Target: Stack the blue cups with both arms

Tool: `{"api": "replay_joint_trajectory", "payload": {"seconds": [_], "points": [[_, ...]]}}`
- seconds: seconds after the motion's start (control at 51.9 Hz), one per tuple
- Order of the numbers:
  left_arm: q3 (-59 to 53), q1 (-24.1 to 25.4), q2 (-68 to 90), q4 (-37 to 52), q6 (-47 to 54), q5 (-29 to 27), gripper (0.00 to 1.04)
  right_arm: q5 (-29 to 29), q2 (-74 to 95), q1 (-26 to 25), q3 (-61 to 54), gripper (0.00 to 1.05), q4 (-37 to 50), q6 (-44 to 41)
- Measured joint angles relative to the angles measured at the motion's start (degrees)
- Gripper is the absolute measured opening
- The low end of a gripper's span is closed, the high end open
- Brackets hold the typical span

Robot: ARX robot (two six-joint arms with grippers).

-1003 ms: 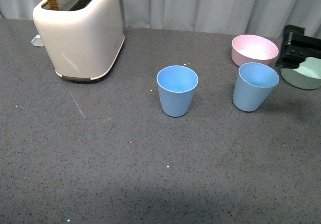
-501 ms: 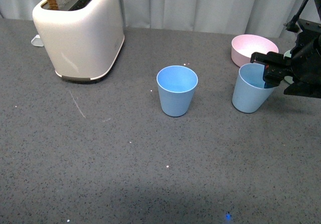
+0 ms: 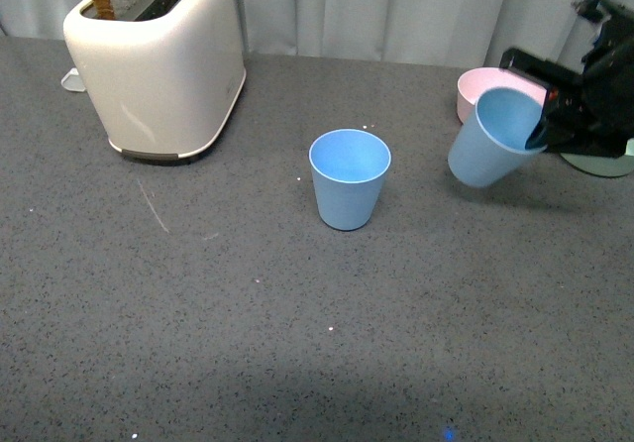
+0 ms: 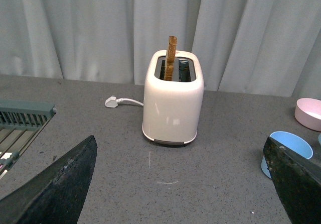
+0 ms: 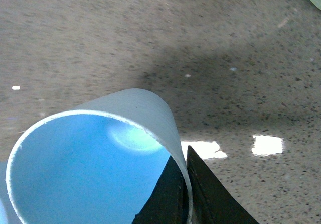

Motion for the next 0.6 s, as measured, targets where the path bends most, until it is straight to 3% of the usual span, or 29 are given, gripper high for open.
{"api": "replay_joint_trajectory", "payload": {"seconds": [0.212,0.598], "points": [[0.0,0.0,0.0,0.0,0.0,0.0,0.98,-7.76,-6.1,3.82,1.42,0.01,-2.05,1.11],[0.0,0.0,0.02,0.0,0.0,-0.02,0.98,-8.24,-6.21,12.17,1.79,0.01,-2.67,1.44]]}}
